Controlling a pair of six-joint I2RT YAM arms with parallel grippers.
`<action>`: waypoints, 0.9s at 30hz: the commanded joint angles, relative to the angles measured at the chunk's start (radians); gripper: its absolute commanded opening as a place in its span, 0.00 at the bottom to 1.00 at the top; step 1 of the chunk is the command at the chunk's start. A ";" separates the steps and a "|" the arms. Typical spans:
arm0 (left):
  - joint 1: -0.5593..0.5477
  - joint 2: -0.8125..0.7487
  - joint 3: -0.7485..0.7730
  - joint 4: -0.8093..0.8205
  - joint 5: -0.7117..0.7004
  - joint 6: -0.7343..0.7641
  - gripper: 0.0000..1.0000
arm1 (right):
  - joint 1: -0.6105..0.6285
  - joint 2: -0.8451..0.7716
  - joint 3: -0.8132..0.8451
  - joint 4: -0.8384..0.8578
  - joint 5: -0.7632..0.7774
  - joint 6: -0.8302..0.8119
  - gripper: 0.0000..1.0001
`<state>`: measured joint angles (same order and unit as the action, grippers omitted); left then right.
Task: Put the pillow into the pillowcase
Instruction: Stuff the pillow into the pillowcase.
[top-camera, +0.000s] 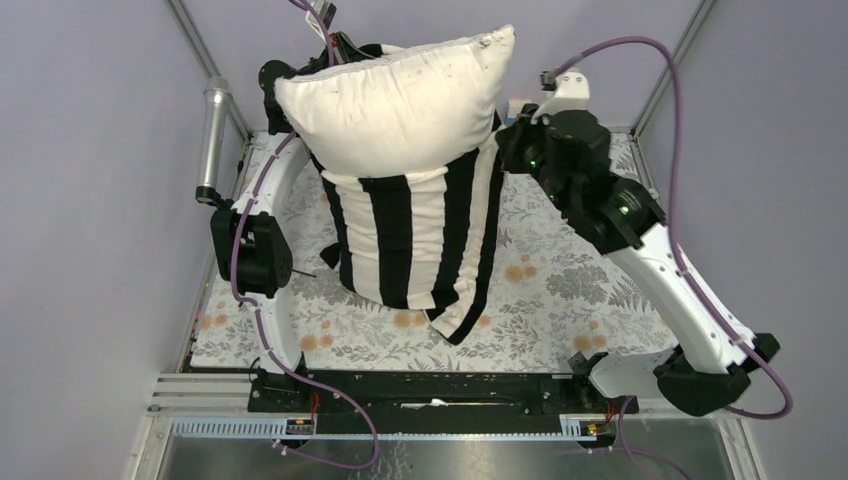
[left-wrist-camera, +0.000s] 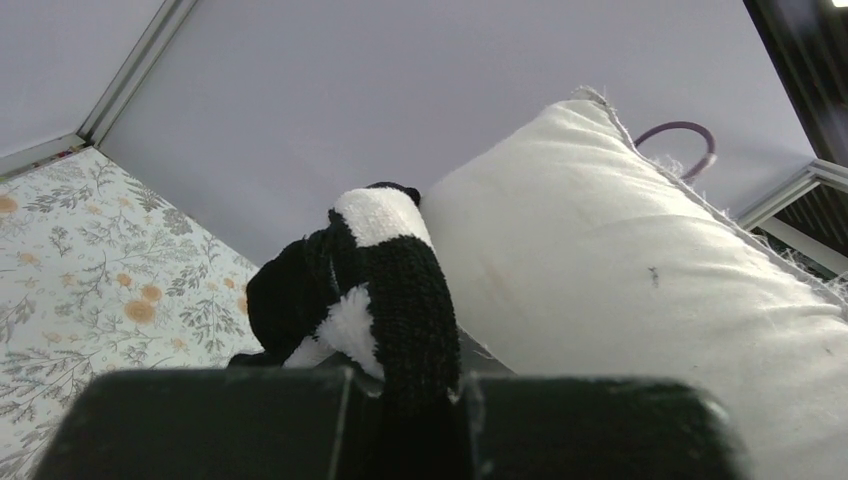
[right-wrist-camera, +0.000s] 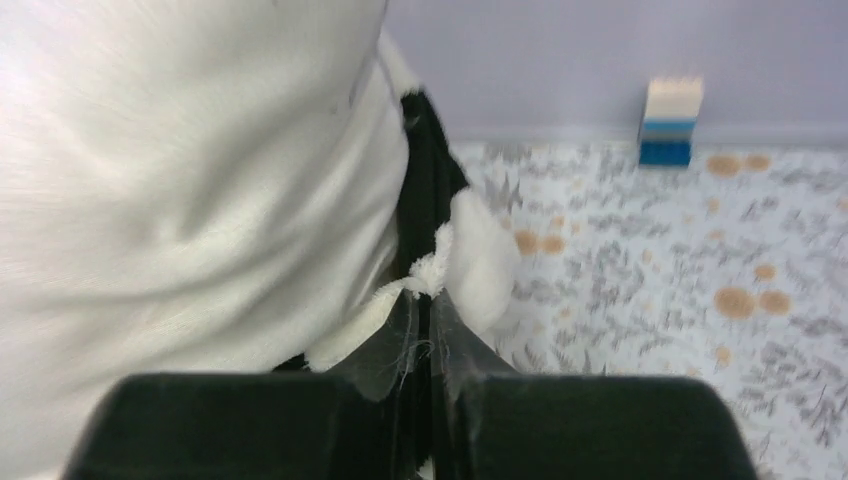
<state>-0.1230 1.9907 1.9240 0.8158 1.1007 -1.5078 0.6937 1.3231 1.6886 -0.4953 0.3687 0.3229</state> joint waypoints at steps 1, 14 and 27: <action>0.008 -0.065 0.042 -0.011 0.001 0.065 0.00 | 0.002 -0.184 0.031 0.192 0.146 -0.090 0.00; 0.008 -0.188 0.076 -0.448 -0.083 0.430 0.00 | 0.002 -0.161 0.053 0.434 -0.009 -0.141 0.00; -0.020 -0.314 0.148 -0.934 -0.379 0.758 0.34 | -0.037 -0.114 0.062 0.391 0.258 -0.243 0.00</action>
<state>-0.1314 1.8389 2.2471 -0.1242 0.8623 -0.8787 0.6987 1.2579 1.7363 -0.2329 0.4683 0.1459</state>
